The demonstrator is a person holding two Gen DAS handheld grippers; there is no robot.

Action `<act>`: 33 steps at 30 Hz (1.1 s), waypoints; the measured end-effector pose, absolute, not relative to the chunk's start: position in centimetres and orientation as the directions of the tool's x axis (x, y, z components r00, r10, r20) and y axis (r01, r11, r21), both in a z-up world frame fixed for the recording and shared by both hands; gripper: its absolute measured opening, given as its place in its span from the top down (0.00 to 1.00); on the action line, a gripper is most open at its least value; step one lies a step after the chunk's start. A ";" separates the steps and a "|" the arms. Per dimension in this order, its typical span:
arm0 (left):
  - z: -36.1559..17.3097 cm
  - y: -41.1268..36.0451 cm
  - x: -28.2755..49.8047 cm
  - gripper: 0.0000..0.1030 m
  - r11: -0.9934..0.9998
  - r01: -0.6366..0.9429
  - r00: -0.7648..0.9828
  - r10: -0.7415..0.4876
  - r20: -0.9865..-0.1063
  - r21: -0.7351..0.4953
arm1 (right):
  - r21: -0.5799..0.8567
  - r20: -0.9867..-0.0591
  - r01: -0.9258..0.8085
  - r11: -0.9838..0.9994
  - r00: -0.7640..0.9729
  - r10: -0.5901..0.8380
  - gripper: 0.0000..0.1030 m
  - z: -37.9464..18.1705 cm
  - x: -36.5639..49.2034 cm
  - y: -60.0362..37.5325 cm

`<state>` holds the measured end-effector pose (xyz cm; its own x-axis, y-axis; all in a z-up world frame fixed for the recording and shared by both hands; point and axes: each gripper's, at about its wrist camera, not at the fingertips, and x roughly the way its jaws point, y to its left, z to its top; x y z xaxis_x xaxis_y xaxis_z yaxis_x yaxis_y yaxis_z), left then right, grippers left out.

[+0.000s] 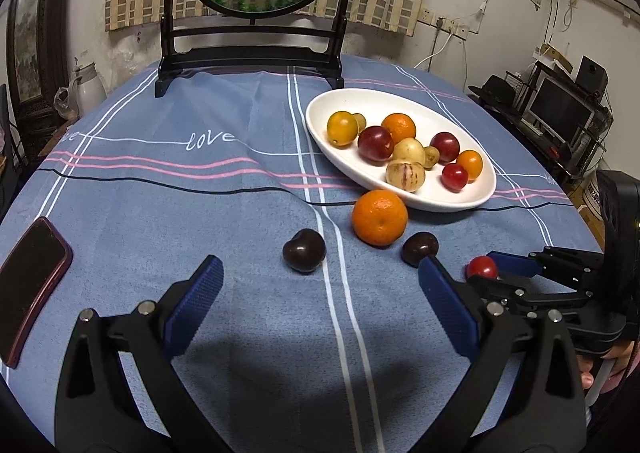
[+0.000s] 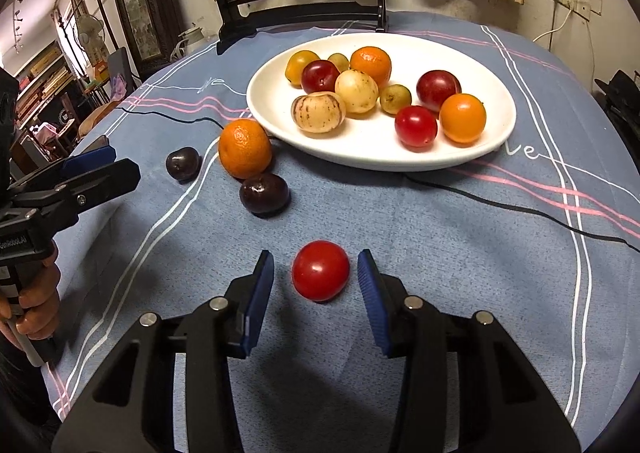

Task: Organize fruits
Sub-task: 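Grasp a red plum with the right tool while the left tool grasps a dark plum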

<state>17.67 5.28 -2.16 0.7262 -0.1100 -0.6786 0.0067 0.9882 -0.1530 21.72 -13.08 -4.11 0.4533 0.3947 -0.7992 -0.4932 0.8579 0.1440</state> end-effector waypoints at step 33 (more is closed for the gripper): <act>-5.2 5.4 21.8 0.43 0.976 0.215 0.626 -0.159 -0.764 -0.027 | 0.143 -0.807 -0.466 0.873 0.455 0.376 0.72 -4.6 22.3 -13.6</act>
<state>21.82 5.41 -5.16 0.6257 -0.1591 -0.7637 0.2154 0.9762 -0.0269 22.28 -13.57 -4.64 0.4554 0.3761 -0.8070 -0.4665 0.8728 0.1435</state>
